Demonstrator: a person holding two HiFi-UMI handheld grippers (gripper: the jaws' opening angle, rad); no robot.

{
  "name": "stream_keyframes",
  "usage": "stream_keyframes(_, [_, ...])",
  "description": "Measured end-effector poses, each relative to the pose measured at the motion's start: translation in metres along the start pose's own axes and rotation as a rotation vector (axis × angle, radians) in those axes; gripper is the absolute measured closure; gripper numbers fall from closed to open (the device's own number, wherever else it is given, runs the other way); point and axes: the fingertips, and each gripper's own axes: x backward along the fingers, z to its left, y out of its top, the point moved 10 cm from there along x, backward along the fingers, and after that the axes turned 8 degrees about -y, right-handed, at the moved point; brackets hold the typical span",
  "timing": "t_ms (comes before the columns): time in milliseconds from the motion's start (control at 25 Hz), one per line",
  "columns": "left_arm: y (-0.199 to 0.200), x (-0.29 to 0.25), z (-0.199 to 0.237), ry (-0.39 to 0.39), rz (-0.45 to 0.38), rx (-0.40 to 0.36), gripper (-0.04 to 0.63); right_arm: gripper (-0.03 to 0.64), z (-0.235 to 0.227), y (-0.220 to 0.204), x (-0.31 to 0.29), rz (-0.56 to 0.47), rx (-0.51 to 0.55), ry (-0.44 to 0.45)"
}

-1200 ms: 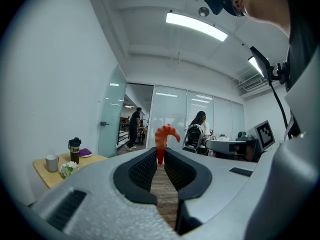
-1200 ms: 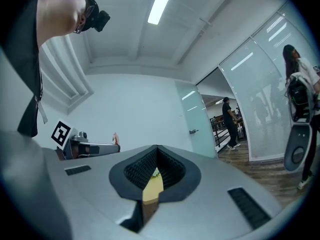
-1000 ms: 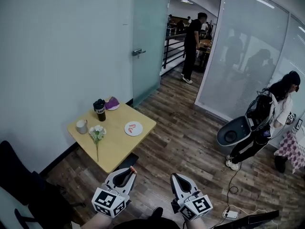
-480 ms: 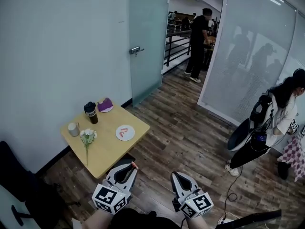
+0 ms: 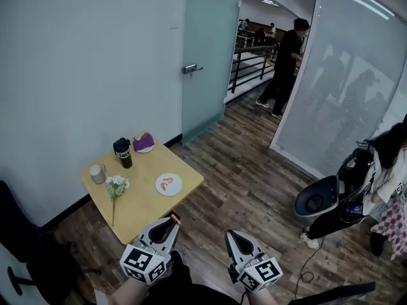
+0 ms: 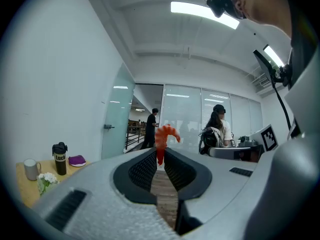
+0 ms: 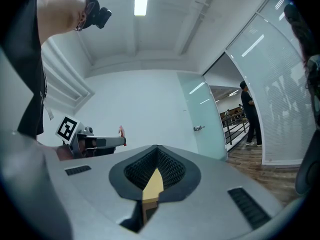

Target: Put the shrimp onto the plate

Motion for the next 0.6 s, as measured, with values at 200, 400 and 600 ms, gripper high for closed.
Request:
stream_keyframes(200, [0.004,-0.036,0.042,0.012,-0.011,0.003,0.546,0.619,-0.025,0.003,-0.052,0.03,-0.001,0.012])
stream_keyframes(400, [0.021,-0.065,0.095,0.021,-0.013,-0.006,0.546,0.618,-0.036,0.015,-0.12,0.017,0.003,0.033])
stream_keyframes(600, [0.036,-0.082,0.156,0.047,-0.018,-0.019,0.546,0.618,-0.04,0.021,-0.191,0.016,0.002,0.063])
